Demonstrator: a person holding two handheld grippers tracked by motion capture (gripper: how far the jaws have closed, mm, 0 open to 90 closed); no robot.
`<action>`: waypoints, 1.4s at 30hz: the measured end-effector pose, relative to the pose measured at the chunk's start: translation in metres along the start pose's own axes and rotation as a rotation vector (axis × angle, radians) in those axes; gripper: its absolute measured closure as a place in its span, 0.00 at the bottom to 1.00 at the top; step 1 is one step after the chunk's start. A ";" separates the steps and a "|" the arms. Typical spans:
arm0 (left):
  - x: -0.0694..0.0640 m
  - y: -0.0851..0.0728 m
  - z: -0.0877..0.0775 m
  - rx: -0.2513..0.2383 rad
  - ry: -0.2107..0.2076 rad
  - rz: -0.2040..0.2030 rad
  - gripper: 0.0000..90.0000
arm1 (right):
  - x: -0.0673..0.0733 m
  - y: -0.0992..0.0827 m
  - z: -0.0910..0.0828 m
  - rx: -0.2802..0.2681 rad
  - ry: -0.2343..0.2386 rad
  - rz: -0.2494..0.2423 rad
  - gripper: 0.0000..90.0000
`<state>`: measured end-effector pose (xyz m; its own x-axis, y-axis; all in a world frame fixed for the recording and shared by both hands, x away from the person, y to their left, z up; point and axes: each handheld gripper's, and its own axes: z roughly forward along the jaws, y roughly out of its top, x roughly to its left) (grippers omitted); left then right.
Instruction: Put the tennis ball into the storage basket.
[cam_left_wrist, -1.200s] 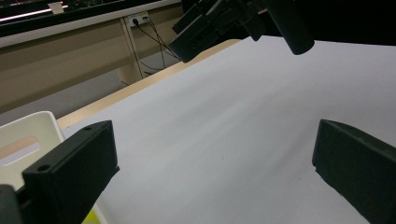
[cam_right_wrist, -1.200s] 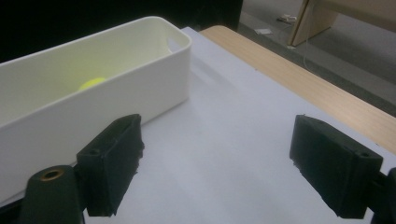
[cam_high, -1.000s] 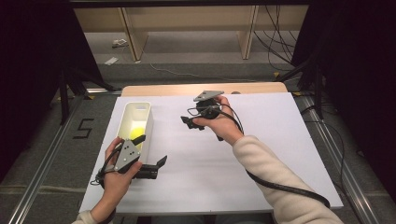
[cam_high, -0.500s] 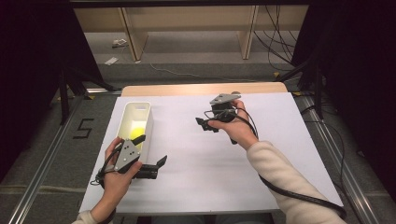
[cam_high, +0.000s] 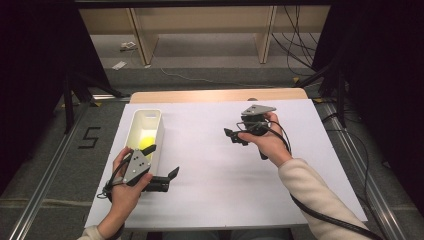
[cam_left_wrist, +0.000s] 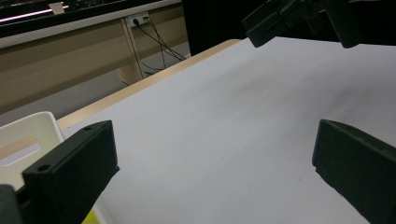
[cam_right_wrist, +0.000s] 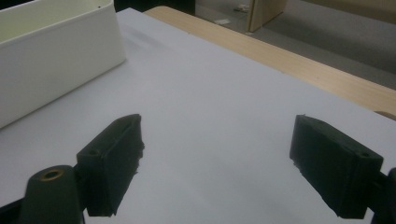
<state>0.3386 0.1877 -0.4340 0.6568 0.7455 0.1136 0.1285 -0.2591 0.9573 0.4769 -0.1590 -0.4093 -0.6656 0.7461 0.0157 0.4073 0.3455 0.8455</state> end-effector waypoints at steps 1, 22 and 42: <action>0.000 0.000 0.000 -0.001 0.000 -0.001 0.00 | -0.001 -0.001 -0.001 -0.001 -0.002 0.005 0.20; 0.001 0.000 0.000 -0.003 0.005 -0.004 0.00 | -0.029 -0.037 -0.045 -0.016 -0.071 0.056 0.20; 0.002 0.000 -0.001 -0.002 0.009 -0.006 0.00 | -0.042 -0.067 -0.083 -0.025 -0.116 0.073 0.20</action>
<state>0.3394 0.1895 -0.4338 0.6491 0.7526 0.1106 0.1310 -0.2538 0.9583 0.4259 -0.2612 -0.4221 -0.5573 0.8301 0.0173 0.4351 0.2743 0.8576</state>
